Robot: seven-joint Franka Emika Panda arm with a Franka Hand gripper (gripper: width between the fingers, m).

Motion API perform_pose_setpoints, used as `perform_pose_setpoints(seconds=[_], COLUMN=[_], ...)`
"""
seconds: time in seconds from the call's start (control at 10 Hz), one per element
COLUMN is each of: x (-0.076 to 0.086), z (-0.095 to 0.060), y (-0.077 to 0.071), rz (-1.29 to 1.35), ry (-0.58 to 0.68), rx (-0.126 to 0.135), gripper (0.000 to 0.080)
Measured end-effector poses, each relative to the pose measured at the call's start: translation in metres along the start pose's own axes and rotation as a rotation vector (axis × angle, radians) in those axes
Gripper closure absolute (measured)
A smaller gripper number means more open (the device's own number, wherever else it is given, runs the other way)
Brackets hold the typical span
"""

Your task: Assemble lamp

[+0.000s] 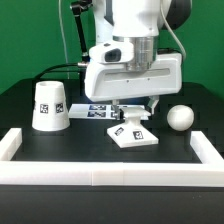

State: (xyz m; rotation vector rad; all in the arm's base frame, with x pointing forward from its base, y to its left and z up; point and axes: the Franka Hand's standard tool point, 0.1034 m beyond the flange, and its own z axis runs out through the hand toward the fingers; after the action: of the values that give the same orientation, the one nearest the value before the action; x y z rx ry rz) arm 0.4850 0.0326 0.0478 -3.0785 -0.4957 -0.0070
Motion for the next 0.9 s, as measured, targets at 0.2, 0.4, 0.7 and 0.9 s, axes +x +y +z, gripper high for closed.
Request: perform_pose_setpoints(seconds=[0.2, 0.4, 0.7, 0.9], x=[0.026, 0.047, 0.068, 0.09], z=[0.0, 0.0, 0.0, 0.0], y=[-0.005, -0.01, -0.016, -0.023], rz=[0.015, 0.044, 0.097, 0.149], ry=[0.024, 0.045, 0.06, 0.075], rx=[-0.003, -0.005, -0.003, 0.0], gripper=[0.0265, 0.0265, 0.0265, 0.0265])
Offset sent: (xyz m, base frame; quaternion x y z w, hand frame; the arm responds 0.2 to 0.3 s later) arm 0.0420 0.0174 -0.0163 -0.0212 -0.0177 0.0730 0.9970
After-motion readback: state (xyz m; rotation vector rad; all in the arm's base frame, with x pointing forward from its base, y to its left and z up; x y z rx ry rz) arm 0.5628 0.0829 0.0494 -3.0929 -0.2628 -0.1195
